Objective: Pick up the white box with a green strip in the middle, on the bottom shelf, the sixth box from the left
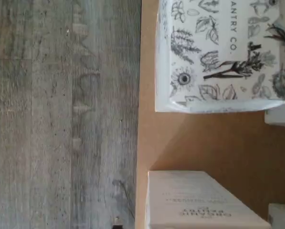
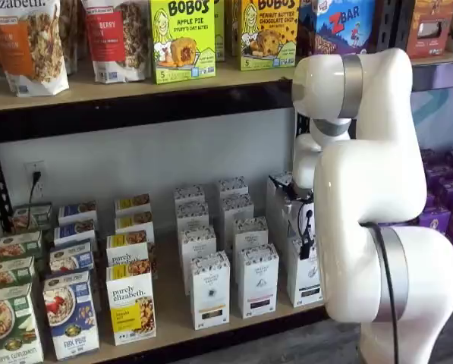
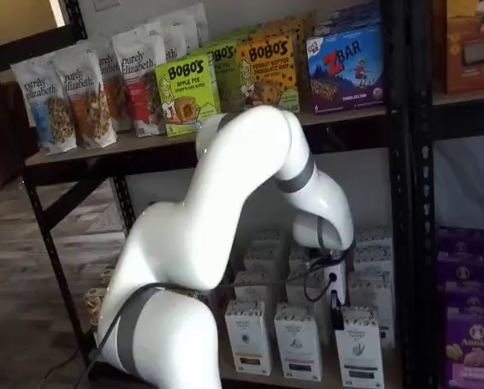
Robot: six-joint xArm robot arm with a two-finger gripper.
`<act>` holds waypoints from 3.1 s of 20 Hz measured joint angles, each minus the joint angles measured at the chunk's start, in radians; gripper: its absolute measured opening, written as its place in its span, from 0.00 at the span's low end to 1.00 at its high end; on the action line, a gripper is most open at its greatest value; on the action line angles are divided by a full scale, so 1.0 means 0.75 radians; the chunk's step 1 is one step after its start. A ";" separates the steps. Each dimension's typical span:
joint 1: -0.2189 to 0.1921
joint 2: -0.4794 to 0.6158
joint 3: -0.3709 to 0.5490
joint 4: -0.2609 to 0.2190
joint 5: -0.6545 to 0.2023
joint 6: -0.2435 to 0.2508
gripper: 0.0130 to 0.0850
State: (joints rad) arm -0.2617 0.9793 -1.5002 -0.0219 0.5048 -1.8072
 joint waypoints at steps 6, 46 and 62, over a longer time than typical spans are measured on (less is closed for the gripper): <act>0.006 0.056 -0.050 -0.018 0.009 0.022 1.00; -0.035 0.099 -0.038 -0.170 -0.050 0.117 0.67; -0.032 -0.031 0.163 -0.241 -0.169 0.188 0.50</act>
State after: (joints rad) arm -0.2855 0.9558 -1.3780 -0.2025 0.3780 -1.6658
